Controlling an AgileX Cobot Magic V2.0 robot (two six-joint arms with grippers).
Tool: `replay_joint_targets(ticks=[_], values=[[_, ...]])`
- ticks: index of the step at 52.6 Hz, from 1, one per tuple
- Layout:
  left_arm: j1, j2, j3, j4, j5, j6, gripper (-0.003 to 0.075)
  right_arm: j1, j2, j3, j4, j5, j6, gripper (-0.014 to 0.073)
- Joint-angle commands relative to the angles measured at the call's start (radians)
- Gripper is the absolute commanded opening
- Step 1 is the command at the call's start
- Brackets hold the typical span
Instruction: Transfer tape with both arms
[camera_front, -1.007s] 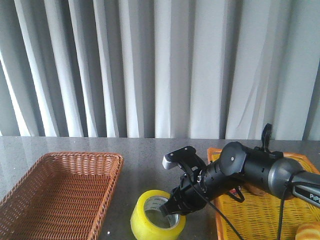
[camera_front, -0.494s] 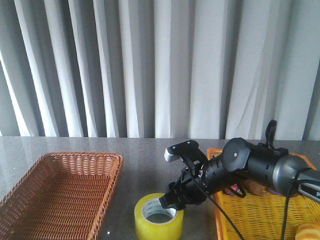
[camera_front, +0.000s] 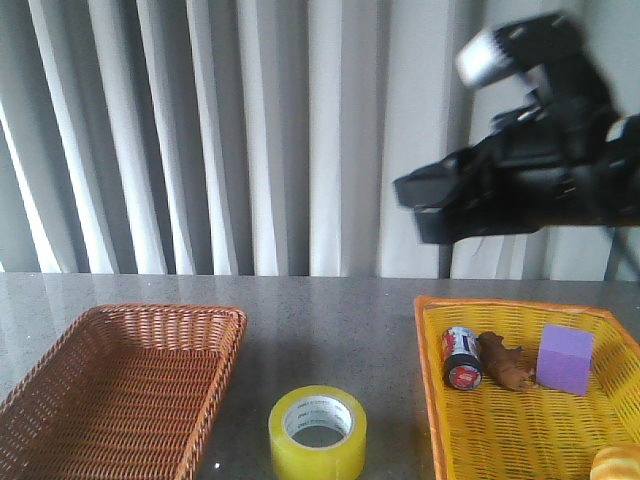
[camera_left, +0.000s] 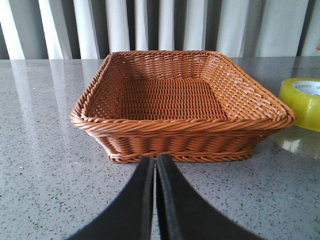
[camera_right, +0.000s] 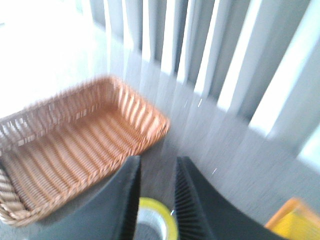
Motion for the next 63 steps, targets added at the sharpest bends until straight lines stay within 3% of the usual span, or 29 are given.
replay_joint_targets(ticks=[1,9,28,37,58,63], values=[[0.0,0.005,-0.028,-0.004,-0.08,-0.009,-0.0006,-0.004,-0.177,0.004,-0.047,-0.046,0.02,0.0073],[0.0,0.005,-0.028,-0.004,-0.08,-0.009,-0.0006,-0.004,-0.466,0.165,-0.184,-0.047,0.159,-0.0011],[0.0,0.005,-0.028,-0.004,-0.08,-0.009,-0.0006,-0.004,-1.061,0.733,-0.608,-0.052,0.664,-0.0006],[0.0,0.005,-0.028,-0.004,-0.08,-0.009,-0.0006,-0.004,-1.181,0.83,-0.628,-0.033,0.681,-0.0005],[0.0,0.005,-0.028,-0.006,-0.106,-0.009,-0.0006,-0.004,-1.11,0.833,-0.605,0.038,0.666,-0.0005],[0.0,0.005,-0.029,-0.085,-0.173,-0.032,-0.0006,-0.004,-1.106,0.833,-0.605,0.039,0.666,-0.0005]])
